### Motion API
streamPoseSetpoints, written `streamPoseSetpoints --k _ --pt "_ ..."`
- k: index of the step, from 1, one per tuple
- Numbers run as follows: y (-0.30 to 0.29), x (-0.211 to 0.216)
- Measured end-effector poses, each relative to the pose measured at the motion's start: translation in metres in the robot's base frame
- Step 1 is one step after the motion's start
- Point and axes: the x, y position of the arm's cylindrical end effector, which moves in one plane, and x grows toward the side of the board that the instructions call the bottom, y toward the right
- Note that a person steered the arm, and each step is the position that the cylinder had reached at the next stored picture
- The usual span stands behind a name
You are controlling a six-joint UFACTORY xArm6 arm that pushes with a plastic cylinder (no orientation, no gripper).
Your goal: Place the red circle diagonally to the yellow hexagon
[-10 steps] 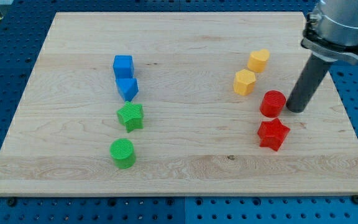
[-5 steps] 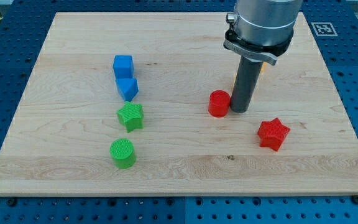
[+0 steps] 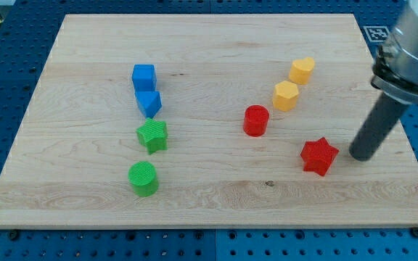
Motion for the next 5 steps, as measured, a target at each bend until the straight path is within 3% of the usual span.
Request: streamPoseSetpoints --k 5 --pt "-0.040 0.028"
